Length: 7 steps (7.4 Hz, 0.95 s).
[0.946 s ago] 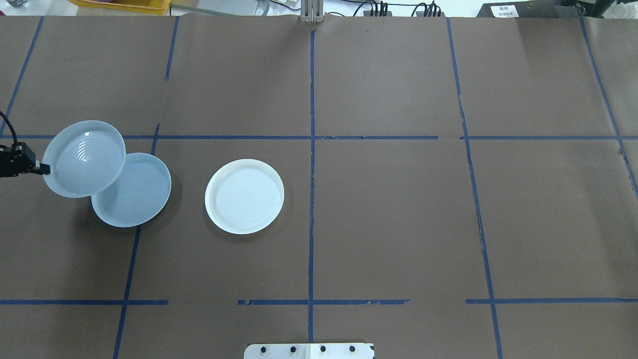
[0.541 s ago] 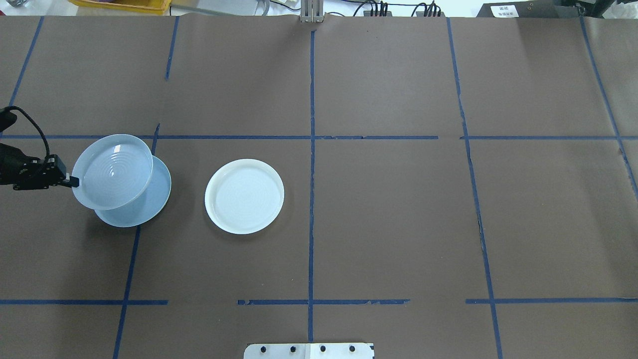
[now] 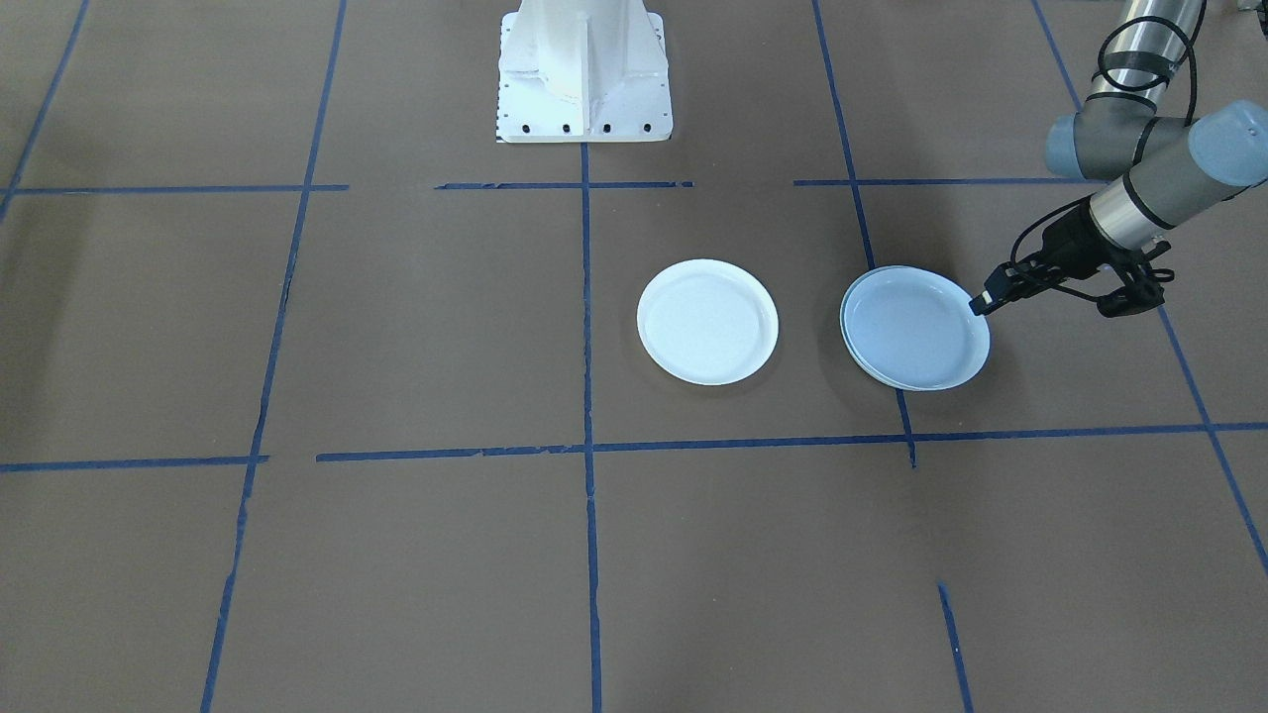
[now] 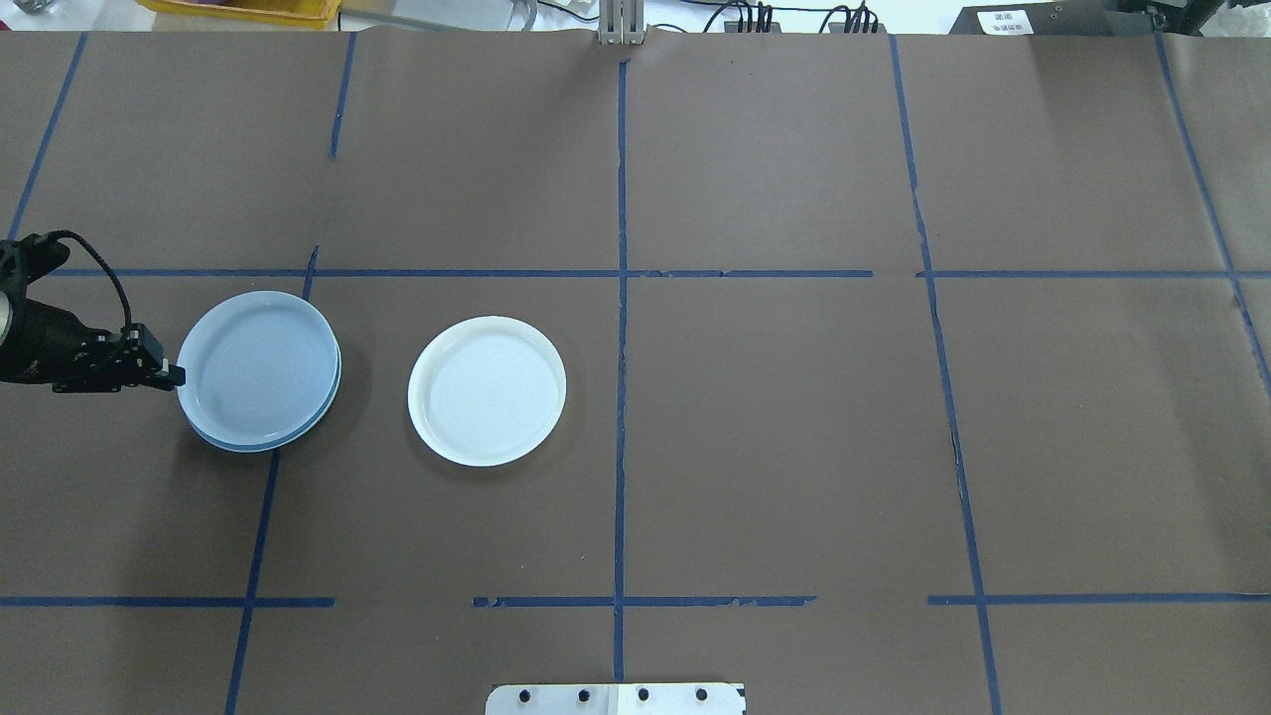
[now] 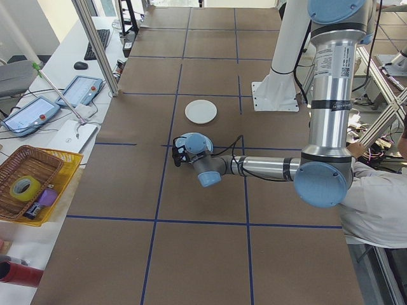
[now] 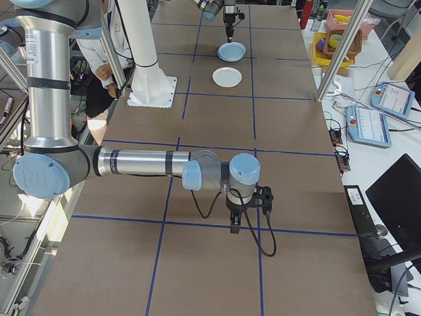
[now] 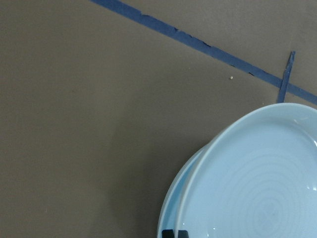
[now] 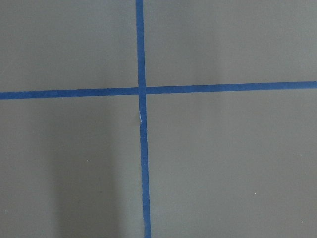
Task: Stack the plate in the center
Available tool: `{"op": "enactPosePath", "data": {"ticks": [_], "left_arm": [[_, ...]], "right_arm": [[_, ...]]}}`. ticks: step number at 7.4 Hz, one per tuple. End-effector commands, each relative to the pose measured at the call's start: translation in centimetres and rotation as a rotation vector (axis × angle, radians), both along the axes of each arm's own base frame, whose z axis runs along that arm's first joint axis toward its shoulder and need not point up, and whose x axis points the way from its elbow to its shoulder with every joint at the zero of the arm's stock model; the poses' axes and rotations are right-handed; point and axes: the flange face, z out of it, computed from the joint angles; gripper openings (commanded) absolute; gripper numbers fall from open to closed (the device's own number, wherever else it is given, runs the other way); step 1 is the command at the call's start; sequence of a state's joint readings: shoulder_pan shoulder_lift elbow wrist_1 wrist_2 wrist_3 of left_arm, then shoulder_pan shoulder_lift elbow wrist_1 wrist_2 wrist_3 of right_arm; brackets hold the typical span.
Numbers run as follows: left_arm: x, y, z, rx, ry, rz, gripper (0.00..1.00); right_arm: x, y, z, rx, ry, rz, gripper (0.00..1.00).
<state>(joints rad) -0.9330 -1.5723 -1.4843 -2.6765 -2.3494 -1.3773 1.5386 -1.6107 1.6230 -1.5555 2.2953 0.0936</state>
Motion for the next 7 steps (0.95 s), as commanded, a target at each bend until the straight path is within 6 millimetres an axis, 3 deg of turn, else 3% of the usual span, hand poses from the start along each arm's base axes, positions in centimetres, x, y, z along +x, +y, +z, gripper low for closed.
{"op": "enactPosePath", "data": {"ticks": [1,3,4,5,7], "left_arm": [[0.5,0.1,-4.3,0.043,0.048,0.009,0.99],[1.6,-0.5,-10.3,0.017,0.094,-0.019,0.99],[5.6,-1.6,-13.7,-0.029,0.088,-0.05,0.99],[10.6,-1.3,-16.5,-0.065,0.078,-0.071,1.0],[16.7,0.1,-18.4,-0.078,0.021,-0.105,1.0]], "right_arm": [[0.0,0.0,0.0,0.0,-0.001,0.0,1.0],[0.0,0.0,0.0,0.0,-0.001,0.0,1.0],[0.0,0.0,0.0,0.001,0.0,-0.001,1.0],[0.0,0.0,0.0,0.0,-0.001,0.0,1.0],[0.0,0.0,0.0,0.0,-0.001,0.0,1.0]]}}
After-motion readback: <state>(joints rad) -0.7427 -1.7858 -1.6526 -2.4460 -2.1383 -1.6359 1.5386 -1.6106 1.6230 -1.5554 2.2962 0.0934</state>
